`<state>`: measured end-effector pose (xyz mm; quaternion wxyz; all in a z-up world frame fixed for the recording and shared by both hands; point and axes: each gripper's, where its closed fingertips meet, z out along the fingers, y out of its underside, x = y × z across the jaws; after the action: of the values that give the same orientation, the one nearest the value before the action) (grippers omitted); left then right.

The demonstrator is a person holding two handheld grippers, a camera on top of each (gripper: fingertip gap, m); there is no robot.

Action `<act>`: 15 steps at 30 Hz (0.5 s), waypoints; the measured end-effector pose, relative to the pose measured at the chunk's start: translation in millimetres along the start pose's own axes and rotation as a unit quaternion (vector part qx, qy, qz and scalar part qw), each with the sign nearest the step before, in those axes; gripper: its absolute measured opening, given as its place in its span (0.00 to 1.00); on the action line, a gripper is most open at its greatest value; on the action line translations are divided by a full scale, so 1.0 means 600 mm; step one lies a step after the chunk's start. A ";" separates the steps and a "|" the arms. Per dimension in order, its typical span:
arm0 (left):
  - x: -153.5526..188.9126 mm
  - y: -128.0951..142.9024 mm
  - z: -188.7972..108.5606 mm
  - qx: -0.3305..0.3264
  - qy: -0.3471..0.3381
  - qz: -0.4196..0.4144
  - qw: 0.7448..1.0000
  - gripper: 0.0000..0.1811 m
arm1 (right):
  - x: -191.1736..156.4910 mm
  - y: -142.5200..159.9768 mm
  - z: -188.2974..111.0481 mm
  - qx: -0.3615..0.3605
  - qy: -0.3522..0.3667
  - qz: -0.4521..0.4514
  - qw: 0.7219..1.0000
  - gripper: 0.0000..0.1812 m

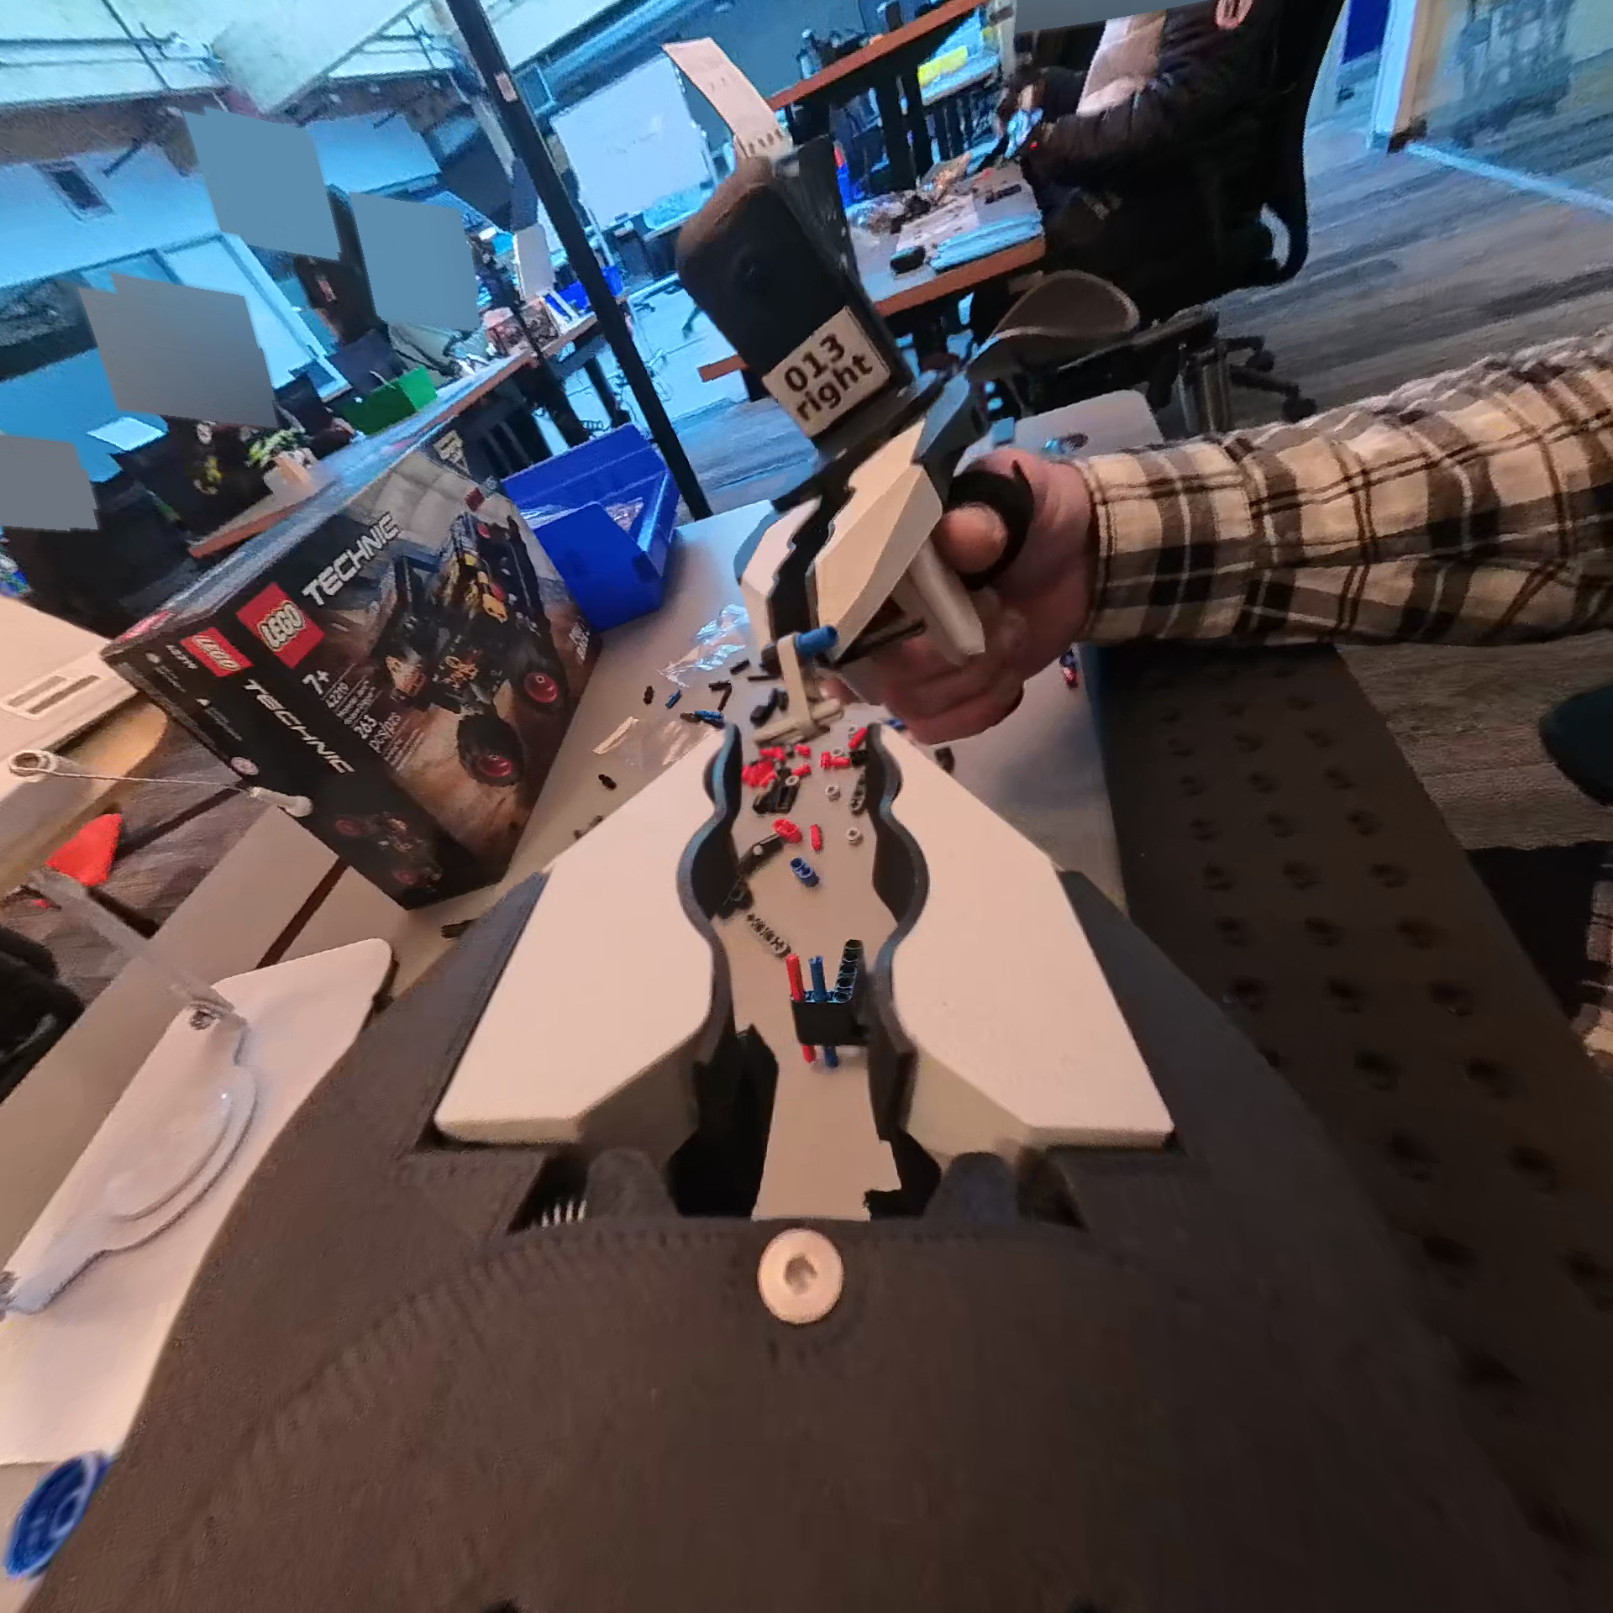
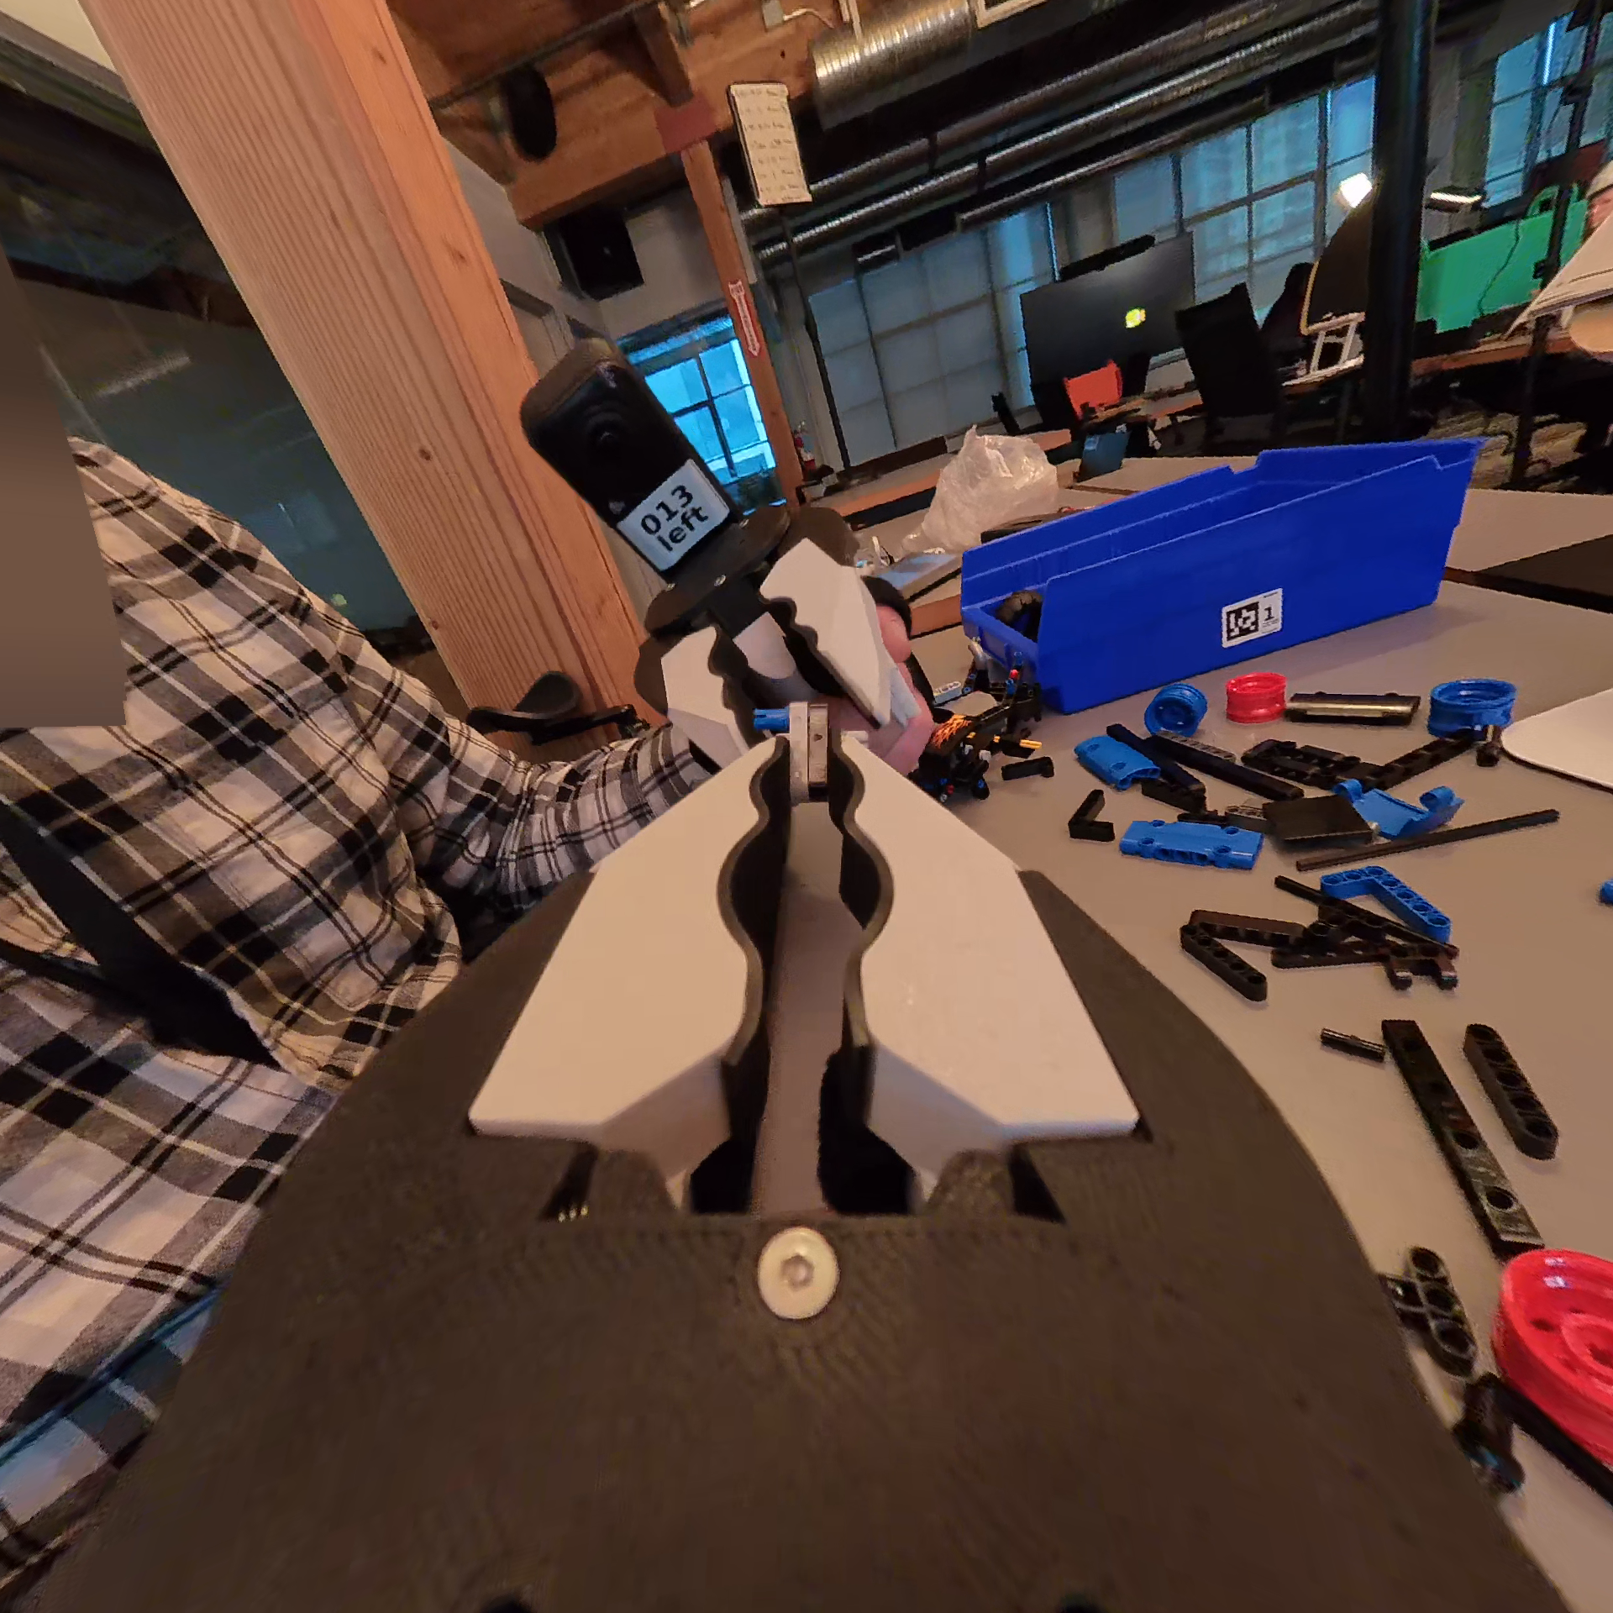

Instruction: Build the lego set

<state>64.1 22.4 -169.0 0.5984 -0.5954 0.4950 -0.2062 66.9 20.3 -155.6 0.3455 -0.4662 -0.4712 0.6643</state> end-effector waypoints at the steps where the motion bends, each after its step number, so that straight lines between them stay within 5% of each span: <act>1: 0.001 0.004 0.004 -0.010 -0.005 0.013 1.000 0.14 | -0.001 0.000 0.000 0.000 -0.003 0.004 1.000 0.03; 15: 0.000 0.001 0.007 -0.012 -0.023 0.033 0.999 0.07 | -0.007 0.007 0.007 -0.003 -0.024 0.035 0.999 0.03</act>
<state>67.1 24.6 -170.5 0.6087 -0.5902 0.5034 -0.1666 64.0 14.1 -157.7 0.3093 -0.4676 -0.4645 0.6855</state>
